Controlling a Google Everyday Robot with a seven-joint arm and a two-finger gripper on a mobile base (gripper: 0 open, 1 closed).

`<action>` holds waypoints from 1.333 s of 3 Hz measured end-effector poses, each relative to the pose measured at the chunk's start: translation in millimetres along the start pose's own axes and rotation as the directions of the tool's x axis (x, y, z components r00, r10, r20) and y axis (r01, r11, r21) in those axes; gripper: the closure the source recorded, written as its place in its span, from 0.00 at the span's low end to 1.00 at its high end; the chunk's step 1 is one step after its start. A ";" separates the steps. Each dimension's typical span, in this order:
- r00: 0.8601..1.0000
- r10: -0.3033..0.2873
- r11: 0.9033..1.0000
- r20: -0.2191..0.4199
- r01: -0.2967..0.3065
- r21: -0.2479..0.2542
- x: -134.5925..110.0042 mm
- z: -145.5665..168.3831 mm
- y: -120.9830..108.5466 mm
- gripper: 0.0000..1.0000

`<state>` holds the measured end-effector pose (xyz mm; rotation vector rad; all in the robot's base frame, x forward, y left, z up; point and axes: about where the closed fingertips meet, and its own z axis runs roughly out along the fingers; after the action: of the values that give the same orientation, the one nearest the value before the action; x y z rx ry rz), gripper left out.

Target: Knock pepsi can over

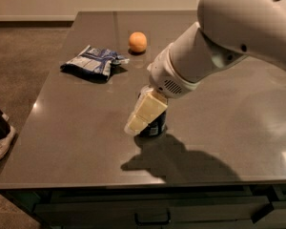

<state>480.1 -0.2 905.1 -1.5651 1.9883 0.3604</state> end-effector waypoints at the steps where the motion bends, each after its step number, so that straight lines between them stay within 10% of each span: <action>1: 1.000 0.009 1.000 0.009 -0.009 0.004 7.6 0.1 -8.0 0.00; 2: 1.000 0.010 1.000 0.016 -0.010 -0.005 18.4 -1.9 -10.9 0.00; 4: 0.999 -0.020 0.999 0.038 0.022 -0.043 28.7 -5.0 -0.6 0.41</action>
Offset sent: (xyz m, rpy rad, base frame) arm 0.0095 -0.0355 -0.0161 0.0316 0.0175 0.0020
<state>475.2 -26.0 892.2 -1.5925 1.9460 0.4241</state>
